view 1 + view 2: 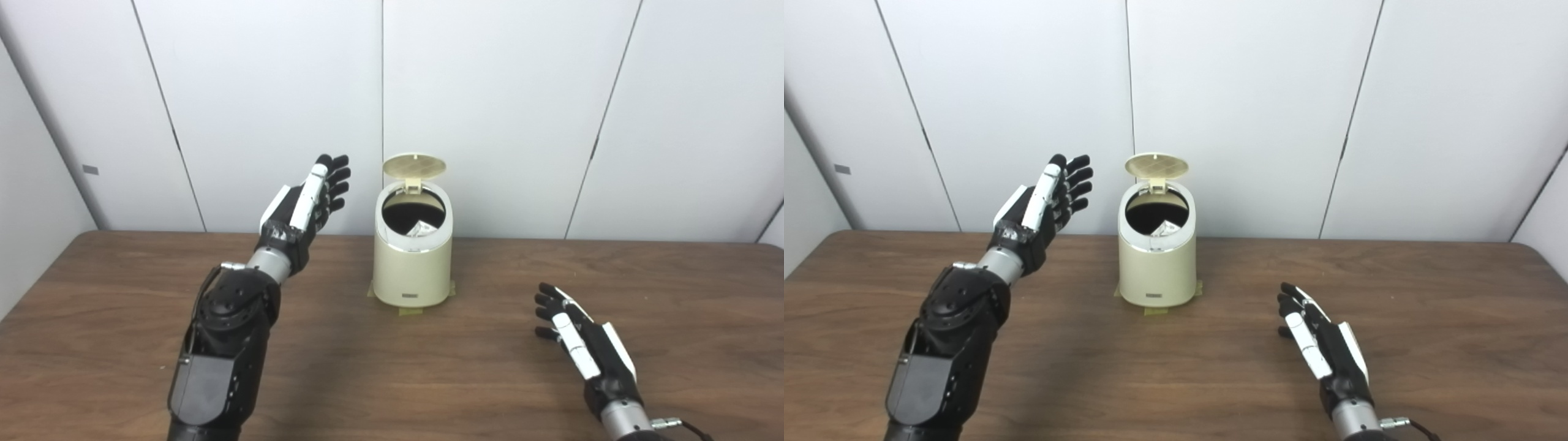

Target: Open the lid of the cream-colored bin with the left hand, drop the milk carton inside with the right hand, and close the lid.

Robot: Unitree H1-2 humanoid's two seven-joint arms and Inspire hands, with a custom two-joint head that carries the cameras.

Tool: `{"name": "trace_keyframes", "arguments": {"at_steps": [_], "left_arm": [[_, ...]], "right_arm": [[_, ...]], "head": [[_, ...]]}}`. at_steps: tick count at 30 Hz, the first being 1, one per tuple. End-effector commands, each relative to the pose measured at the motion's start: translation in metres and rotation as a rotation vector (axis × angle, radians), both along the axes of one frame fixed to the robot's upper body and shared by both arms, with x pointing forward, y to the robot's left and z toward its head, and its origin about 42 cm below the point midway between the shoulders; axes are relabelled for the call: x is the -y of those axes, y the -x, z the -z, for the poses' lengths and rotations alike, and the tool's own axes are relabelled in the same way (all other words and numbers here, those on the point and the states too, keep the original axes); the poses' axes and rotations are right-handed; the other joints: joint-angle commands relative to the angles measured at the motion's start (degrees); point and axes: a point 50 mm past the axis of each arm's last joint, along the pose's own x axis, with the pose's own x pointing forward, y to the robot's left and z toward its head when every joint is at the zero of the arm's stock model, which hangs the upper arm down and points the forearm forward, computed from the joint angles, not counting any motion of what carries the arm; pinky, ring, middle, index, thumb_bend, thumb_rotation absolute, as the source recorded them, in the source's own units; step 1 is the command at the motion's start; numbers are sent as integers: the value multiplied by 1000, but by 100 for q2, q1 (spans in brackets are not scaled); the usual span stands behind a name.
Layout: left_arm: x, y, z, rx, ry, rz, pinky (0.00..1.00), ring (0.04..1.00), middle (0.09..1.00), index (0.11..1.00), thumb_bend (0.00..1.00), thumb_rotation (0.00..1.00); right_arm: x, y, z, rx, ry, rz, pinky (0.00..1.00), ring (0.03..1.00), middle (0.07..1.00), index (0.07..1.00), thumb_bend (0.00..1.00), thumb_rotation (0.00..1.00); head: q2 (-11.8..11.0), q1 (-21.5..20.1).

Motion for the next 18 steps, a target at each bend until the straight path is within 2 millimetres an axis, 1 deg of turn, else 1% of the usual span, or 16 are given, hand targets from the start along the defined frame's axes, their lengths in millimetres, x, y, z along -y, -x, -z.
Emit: {"name": "trace_keyframes", "arguments": {"at_steps": [1,2,4,7,10,15,18], "left_arm": [[5,-13,-32,105,-16,11,957,952,943,941,498,1000],[6,-17,-34,111,-17,8,952,945,935,932,506,1000],[9,-23,-38,119,-18,5,948,942,932,926,513,1000],[14,-34,-44,132,-32,12,947,941,927,923,525,1000],[18,-44,-51,151,-72,24,946,941,929,924,524,1000],[22,-56,-60,179,-173,51,949,949,927,928,516,1000],[25,-63,-63,188,-248,80,952,948,918,939,503,1000]], "right_arm": [[-9,-1,-7,60,-24,-19,741,861,869,882,494,981],[-11,0,-5,59,-37,-24,759,862,868,883,497,975],[-15,3,-2,61,-44,-30,756,852,862,879,505,973],[-21,6,1,73,-52,-35,738,848,858,878,503,998],[-26,9,2,82,-93,-52,706,842,862,883,474,1000],[-29,14,4,81,-125,-63,751,855,872,889,485,1000],[-30,15,5,78,-139,-66,755,853,871,891,491,1000]], "head": [[0,-15],[-4,-18],[-22,-25],[-42,-17],[-42,-4],[-58,6],[-58,6]]}}
